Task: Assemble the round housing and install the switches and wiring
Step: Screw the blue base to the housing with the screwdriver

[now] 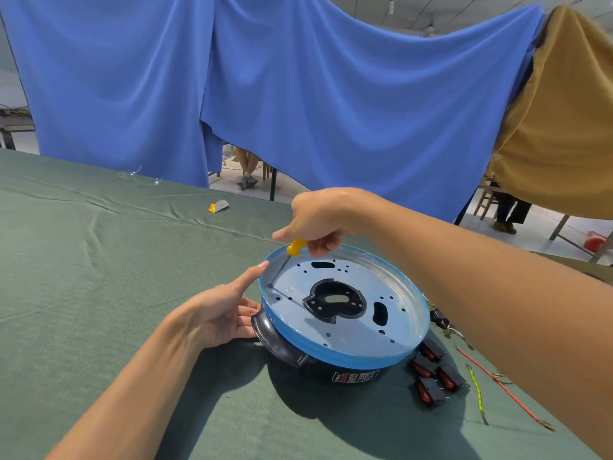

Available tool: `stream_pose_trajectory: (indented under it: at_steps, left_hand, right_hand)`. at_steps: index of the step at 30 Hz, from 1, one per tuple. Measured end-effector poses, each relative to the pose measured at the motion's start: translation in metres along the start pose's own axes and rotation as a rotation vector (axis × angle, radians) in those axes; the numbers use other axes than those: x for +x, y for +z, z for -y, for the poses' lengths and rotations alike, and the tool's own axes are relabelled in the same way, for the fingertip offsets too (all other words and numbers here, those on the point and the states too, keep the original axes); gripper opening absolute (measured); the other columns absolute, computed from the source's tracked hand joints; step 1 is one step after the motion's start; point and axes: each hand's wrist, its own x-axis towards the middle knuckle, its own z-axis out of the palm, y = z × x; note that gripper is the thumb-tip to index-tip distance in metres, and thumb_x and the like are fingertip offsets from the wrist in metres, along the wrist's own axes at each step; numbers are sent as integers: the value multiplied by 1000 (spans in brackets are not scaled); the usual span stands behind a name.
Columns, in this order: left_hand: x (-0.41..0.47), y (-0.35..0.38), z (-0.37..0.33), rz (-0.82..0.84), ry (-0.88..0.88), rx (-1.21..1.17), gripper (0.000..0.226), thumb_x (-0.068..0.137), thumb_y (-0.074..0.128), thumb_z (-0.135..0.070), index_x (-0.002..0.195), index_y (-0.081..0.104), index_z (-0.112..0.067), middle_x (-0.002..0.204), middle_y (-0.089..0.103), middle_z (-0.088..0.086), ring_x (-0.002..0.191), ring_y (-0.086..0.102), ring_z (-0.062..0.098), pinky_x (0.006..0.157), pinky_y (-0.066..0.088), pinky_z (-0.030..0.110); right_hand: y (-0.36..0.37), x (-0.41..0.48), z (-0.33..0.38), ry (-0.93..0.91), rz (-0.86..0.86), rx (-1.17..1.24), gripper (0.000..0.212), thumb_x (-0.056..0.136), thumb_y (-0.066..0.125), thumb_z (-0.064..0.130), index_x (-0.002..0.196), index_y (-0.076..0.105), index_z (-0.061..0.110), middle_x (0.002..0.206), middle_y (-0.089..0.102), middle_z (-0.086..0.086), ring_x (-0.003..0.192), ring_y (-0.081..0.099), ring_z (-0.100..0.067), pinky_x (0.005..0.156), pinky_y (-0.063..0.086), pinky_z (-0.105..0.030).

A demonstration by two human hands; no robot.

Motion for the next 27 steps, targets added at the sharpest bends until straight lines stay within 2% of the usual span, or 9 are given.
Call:
stream_pose_trajectory:
  at_steps: [4, 7, 10, 13, 16, 18, 20, 24, 27]
  left_hand:
    - [1, 0, 1, -11, 1, -12, 90, 52, 82, -57, 109, 60, 9, 82, 69, 22, 66, 70, 31, 57, 58, 36]
    - [1, -1, 1, -9, -7, -14, 91, 51, 83, -57, 108, 60, 9, 81, 69, 21, 66, 71, 31, 56, 58, 36]
    - [3, -2, 1, -6, -11, -12, 94, 47, 84, -57, 107, 60, 11, 81, 69, 22, 67, 71, 32, 57, 58, 36]
    - [3, -3, 1, 2, -17, -13, 92, 47, 85, -56, 106, 59, 10, 79, 70, 22, 66, 71, 32, 56, 58, 36]
    - [3, -3, 0, 11, -21, -8, 86, 49, 84, -57, 100, 60, 8, 73, 70, 20, 63, 71, 31, 55, 58, 36]
    - [3, -3, 1, 7, -17, -8, 84, 50, 83, -57, 99, 60, 8, 72, 70, 20, 62, 71, 31, 54, 57, 35]
    - [2, -2, 1, 3, -15, -6, 85, 51, 83, -58, 99, 59, 8, 73, 70, 20, 61, 70, 30, 54, 57, 35]
    - [2, 0, 1, -9, -4, -5, 83, 50, 83, -57, 98, 59, 7, 72, 69, 20, 59, 70, 30, 53, 57, 35]
    - [3, 0, 1, -16, 1, -9, 81, 52, 82, -57, 98, 59, 6, 72, 69, 19, 59, 69, 29, 53, 57, 35]
  right_hand:
    - [-8, -12, 2, -156, -47, -81, 18, 88, 70, 21, 97, 66, 5, 66, 60, -1, 38, 53, -3, 36, 36, -10]
    - [-9, -16, 6, -249, -148, -121, 3, 85, 71, 12, 84, 68, 14, 67, 69, -1, 60, 69, -10, 48, 45, -14]
    - [-7, -15, 12, -294, -212, -186, 11, 87, 68, 15, 77, 70, 12, 57, 67, 3, 62, 70, -10, 54, 51, -18]
    - [-4, -8, 14, -256, -229, -265, 33, 95, 55, 22, 68, 62, 5, 58, 69, -2, 60, 68, -13, 67, 57, -25]
    - [2, 2, 11, -189, -237, -164, 44, 102, 42, 23, 63, 51, 6, 55, 65, -7, 48, 61, -18, 52, 52, -27]
    - [1, 3, 9, -158, -268, -163, 48, 102, 42, 37, 66, 52, 7, 53, 60, -4, 50, 56, -16, 45, 39, -23]
    - [-2, 1, 8, -137, -197, -176, 48, 96, 49, 49, 68, 55, 10, 55, 57, 0, 49, 56, -14, 43, 38, -19]
    - [-12, -5, 10, -208, -89, -195, 20, 88, 66, 29, 90, 66, 8, 62, 60, 1, 49, 59, -12, 41, 43, -15]
    - [-8, -3, 12, -255, -216, -283, 25, 92, 59, 23, 74, 64, 7, 54, 65, 0, 51, 60, -12, 46, 46, -20]
